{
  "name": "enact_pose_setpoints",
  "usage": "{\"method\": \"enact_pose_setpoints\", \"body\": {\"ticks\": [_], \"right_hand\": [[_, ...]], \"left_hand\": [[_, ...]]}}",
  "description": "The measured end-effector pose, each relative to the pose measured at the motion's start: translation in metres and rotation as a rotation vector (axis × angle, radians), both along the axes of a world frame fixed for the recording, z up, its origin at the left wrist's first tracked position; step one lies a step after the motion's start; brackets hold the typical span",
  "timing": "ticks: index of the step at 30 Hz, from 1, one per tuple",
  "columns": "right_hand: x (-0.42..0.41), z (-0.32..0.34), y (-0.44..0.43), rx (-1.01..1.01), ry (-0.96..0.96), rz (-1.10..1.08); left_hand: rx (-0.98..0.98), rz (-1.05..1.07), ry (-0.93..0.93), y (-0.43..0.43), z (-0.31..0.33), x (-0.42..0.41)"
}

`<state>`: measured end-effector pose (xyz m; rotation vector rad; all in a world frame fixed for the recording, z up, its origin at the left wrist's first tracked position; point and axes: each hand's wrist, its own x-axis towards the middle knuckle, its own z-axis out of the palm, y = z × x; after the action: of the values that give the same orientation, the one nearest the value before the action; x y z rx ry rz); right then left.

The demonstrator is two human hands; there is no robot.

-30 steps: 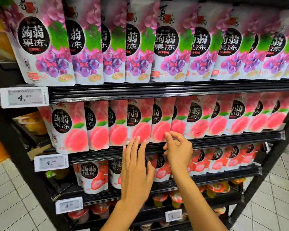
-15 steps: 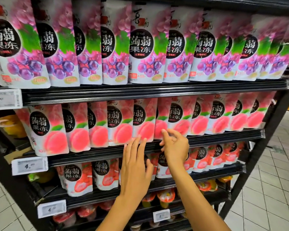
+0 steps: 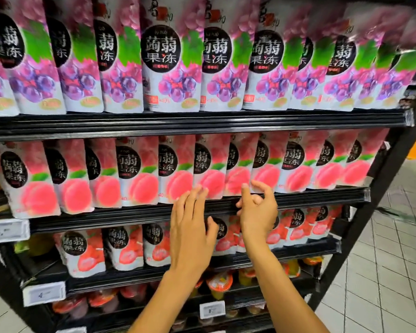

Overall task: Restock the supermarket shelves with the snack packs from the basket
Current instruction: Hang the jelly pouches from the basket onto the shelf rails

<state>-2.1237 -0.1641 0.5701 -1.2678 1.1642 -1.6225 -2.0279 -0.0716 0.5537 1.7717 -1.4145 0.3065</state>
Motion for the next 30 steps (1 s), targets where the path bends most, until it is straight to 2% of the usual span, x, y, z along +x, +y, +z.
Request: {"method": "enact_pose_setpoints", "body": {"ticks": [7, 14, 19, 24, 30], "right_hand": [[-0.012, -0.004, -0.015, 0.019, 0.137, 0.033], [-0.029, -0.004, -0.019, -0.025, 0.088, 0.063], [-0.049, 0.000, -0.032, -0.024, -0.014, -0.088], [-0.055, 0.001, -0.043, 0.026, 0.064, -0.093], [-0.057, 0.000, -0.047, 0.044, 0.041, -0.071]], "left_hand": [[0.061, -0.036, -0.016, -0.013, -0.002, -0.026], [0.088, -0.095, -0.039, -0.025, -0.001, -0.042], [0.057, -0.107, -0.043, -0.034, 0.002, -0.047], [0.048, -0.116, -0.045, -0.040, 0.002, -0.051], [0.052, -0.131, -0.051, -0.043, 0.000, -0.059]]}}
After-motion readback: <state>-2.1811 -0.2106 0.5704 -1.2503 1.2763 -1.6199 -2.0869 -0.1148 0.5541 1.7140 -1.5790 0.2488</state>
